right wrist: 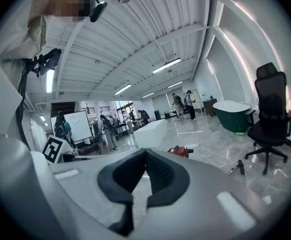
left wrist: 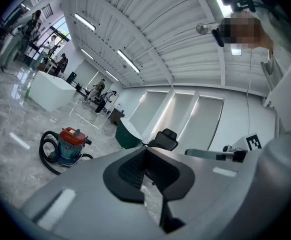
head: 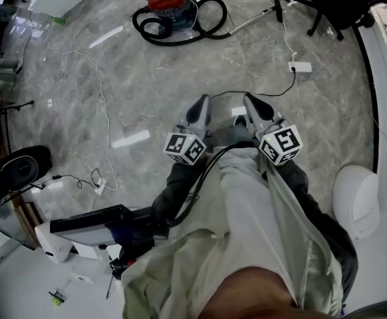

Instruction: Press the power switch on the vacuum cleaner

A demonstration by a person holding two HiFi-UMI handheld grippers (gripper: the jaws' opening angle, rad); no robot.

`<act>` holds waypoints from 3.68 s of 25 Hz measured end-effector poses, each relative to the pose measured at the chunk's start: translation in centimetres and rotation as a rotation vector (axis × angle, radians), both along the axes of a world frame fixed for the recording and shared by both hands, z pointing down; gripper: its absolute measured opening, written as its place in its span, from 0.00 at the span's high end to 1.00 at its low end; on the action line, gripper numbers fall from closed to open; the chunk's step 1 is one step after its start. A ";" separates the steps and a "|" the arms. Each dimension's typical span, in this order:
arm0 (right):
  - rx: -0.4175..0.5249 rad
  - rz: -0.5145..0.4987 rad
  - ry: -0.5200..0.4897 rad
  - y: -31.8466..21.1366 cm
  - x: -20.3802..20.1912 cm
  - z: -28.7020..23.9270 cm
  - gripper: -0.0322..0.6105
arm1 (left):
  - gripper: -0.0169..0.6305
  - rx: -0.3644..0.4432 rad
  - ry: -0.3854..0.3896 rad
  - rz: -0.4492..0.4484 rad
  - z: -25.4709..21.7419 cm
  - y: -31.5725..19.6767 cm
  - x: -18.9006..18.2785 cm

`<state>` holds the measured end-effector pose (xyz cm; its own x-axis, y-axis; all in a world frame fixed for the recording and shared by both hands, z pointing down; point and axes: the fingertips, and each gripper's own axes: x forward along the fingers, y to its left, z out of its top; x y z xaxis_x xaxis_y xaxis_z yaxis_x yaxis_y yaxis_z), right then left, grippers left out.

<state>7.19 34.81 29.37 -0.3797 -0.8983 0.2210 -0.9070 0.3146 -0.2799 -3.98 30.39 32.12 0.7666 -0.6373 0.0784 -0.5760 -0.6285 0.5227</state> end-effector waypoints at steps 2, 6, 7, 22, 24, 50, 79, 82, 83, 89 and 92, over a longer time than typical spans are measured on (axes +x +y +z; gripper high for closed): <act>0.007 -0.019 0.001 -0.3 1.5 -0.2 0.95 | 0.96 0.008 -0.005 -0.019 -0.3 0.0 1.2; 0.019 -0.068 0.006 -1.3 4.3 -0.2 0.95 | 0.96 0.018 -0.016 -0.088 -0.8 -0.3 2.7; 0.016 -0.082 0.006 -1.7 4.8 0.0 0.95 | 0.96 0.021 -0.012 -0.111 -0.7 -0.4 2.8; -0.049 -0.166 0.039 -15.6 3.5 4.6 0.95 | 0.96 0.007 0.014 -0.207 2.2 -16.1 1.9; -0.044 -0.149 0.054 -20.4 3.2 4.8 0.95 | 0.96 0.008 0.019 -0.194 2.6 -21.1 1.4; -0.151 -0.392 0.263 -64.4 -3.9 10.5 0.95 | 0.96 -0.107 -0.137 -0.340 4.3 -60.3 -6.0; -0.600 -0.626 1.035 -86.7 -15.8 52.8 0.95 | 0.96 -0.351 -0.240 -0.322 32.9 -66.9 -17.2; -0.620 -0.615 1.038 -86.1 -16.1 53.2 0.95 | 0.96 -0.348 -0.239 -0.314 33.2 -66.9 -17.6; -0.633 -0.622 1.044 -86.0 -16.2 53.4 0.95 | 0.96 -0.351 -0.238 -0.314 33.3 -66.9 -17.6; -0.596 -0.628 1.058 -85.9 -16.5 53.5 0.95 | 0.96 -0.370 -0.230 -0.319 34.4 -66.8 -17.4; -0.584 -0.628 1.066 -85.9 -16.4 53.5 0.95 | 0.96 -0.375 -0.223 -0.314 34.6 -66.5 -16.9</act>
